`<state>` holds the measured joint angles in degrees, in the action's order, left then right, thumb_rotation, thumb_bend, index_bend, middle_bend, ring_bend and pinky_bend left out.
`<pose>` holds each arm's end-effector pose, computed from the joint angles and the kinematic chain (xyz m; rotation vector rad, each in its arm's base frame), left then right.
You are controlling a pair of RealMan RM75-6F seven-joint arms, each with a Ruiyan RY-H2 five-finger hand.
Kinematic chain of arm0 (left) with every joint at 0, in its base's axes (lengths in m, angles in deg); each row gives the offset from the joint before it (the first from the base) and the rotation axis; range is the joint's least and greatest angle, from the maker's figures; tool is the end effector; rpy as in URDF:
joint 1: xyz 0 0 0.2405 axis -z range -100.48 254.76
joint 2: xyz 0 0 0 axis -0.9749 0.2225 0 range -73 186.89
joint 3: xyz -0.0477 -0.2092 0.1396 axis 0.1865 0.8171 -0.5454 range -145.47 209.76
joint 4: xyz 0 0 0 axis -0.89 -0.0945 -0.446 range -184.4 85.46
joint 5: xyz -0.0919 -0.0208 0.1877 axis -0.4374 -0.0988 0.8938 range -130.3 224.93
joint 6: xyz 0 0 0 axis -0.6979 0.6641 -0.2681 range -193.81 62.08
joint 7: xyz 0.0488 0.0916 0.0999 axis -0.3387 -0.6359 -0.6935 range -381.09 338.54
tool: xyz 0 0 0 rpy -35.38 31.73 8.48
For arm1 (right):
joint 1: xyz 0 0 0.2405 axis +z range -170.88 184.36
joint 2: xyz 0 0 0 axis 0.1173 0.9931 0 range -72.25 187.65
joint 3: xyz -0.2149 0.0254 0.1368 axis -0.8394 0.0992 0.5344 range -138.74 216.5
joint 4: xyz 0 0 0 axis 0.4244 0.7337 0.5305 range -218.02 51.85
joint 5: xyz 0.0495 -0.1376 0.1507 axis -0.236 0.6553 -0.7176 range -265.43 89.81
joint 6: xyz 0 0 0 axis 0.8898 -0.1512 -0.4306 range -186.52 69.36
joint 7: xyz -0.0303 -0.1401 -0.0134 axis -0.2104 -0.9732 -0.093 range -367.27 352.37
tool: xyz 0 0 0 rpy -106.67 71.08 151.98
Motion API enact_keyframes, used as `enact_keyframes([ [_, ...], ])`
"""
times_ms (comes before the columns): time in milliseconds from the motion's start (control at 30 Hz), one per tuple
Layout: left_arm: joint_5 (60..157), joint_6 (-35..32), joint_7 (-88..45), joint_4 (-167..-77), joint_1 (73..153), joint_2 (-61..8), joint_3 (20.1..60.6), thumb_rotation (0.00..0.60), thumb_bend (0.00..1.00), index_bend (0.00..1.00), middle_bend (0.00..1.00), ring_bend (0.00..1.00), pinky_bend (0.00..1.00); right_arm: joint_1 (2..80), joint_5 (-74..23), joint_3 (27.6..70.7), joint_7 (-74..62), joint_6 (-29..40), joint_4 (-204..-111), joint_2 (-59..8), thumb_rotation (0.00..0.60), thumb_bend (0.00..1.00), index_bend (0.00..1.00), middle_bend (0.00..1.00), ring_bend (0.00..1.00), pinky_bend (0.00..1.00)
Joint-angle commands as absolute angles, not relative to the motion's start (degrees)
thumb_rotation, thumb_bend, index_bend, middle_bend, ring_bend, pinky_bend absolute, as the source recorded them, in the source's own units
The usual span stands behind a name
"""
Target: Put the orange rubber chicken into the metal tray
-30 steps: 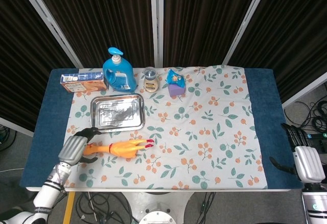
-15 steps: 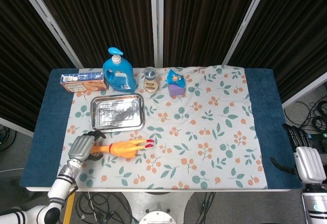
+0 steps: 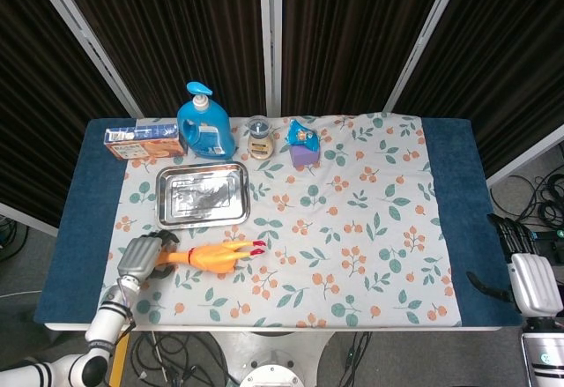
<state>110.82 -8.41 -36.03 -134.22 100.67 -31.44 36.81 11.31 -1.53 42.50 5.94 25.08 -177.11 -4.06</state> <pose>-0.2628 0.2575 -0.0215 -1.6444 -1.2859 -0.7163 -0.3086 -0.1819 0.1678 1.3093 -1.0818 1.0685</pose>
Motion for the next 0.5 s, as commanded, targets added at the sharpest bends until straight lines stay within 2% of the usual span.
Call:
enact_keyframes([
  [33,110.81,-9.39,-34.4,-133.35,100.91,-31.85,36.75,0.6,0.33,0.41,0.4,0.32,0.36,11.32,-1.41,42.48,5.76,25.13,-177.31,-4.06,0.6,0.14,0.0,0.07,0.0,0.0],
  [167,111.68,-8.97,-33.32,-132.54,101.03,-32.48,36.8,0.6,0.35,0.44,0.43,0.36,0.39,11.26,-1.45,42.43,5.33,25.14,-177.61,-4.0,0.6,0.14,0.0,0.07,0.0,0.0],
  [300,112.48,-8.68,-32.13,-130.81,101.06,-33.28,36.74,0.6,0.4,0.52,0.52,0.44,0.46,11.18,-1.55,42.49,5.06,25.28,-177.95,-3.88,0.6,0.14,0.0,0.07,0.0,0.0],
  [367,113.38,-8.06,-30.84,-129.8,100.88,-33.73,36.77,0.6,0.43,0.56,0.58,0.5,0.54,11.16,-1.62,42.5,4.87,25.27,-178.1,-3.77,0.6,0.14,0.0,0.07,0.0,0.0],
  [433,114.97,-7.21,-28.46,-128.61,100.5,-34.14,36.67,0.6,0.5,0.63,0.65,0.58,0.69,11.17,-1.67,42.55,4.69,25.28,-178.31,-3.67,0.6,0.14,0.0,0.07,0.0,0.0],
  [500,116.95,-6.67,-25.46,-127.3,100.26,-34.32,36.43,0.6,0.56,0.68,0.69,0.62,0.78,11.23,-1.58,42.56,4.52,25.23,-178.51,-3.62,0.6,0.14,0.0,0.07,0.0,0.0],
])
